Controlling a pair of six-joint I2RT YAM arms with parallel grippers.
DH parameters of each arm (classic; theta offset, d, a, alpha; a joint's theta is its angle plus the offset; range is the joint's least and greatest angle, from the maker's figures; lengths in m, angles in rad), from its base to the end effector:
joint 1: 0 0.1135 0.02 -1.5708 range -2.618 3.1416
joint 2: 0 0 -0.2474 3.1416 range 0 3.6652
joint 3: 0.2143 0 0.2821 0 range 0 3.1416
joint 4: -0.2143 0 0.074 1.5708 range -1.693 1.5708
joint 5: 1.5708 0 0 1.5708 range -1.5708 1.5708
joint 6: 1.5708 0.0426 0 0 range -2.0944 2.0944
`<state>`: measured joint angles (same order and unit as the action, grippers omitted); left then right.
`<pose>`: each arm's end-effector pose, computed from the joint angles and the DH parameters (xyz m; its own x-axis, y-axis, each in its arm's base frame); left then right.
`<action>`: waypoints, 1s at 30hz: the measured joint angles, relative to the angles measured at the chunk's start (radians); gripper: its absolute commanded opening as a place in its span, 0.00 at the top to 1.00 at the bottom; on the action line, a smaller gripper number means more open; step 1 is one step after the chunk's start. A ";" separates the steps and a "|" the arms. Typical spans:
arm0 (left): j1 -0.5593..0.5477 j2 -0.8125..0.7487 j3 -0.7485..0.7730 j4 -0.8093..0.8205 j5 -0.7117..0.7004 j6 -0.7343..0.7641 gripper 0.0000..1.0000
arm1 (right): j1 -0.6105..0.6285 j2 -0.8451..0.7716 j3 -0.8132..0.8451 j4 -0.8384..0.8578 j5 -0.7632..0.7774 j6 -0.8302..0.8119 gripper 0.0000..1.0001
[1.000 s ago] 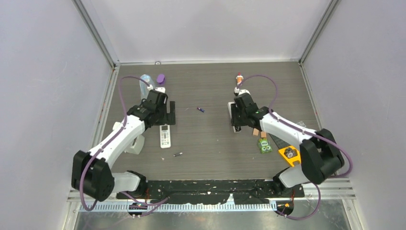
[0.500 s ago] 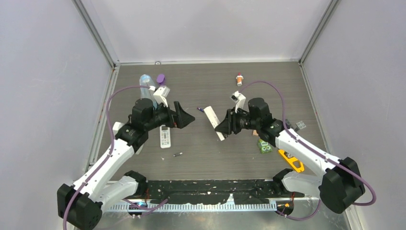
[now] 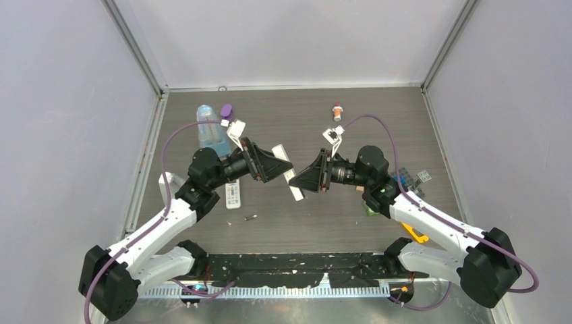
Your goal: Load the batteries into the remote control
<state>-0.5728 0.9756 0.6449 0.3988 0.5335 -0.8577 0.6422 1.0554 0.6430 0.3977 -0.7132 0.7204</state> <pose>0.2168 -0.1656 0.2931 -0.6380 -0.3634 -0.6788 0.6275 0.2656 -0.7319 0.2082 0.1905 0.2717 -0.6533 0.1344 -0.7451 -0.7264 0.1665 0.6668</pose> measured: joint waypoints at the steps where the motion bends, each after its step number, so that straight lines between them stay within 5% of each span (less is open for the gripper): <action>1: -0.004 0.004 0.000 0.018 0.003 -0.007 0.26 | 0.010 0.000 0.000 0.009 -0.001 0.007 0.83; 7: -0.013 0.009 0.000 0.068 0.017 -0.037 0.83 | 0.042 0.001 0.000 0.024 0.000 0.027 0.78; 9: -0.018 0.009 0.000 0.085 0.023 -0.065 0.99 | 0.042 0.005 0.000 0.028 -0.008 0.013 0.67; 12: -0.019 0.005 0.001 0.085 0.033 -0.064 1.00 | 0.044 0.004 0.005 0.019 -0.009 -0.002 0.35; 16: -0.022 -0.006 0.012 -0.019 0.020 0.050 1.00 | 0.045 -0.017 0.022 -0.091 0.047 -0.037 0.17; 23: -0.108 -0.016 0.162 -0.390 -0.074 0.381 1.00 | 0.045 -0.155 0.073 -0.317 0.223 -0.145 0.18; 30: -0.232 -0.003 0.222 -0.616 -0.129 0.691 1.00 | 0.110 -0.175 0.198 -0.455 0.388 -0.237 0.34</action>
<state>-0.8043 0.9722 0.8665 -0.2169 0.4046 -0.1665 0.7525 0.8799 0.8406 -0.0570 -0.3248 0.4835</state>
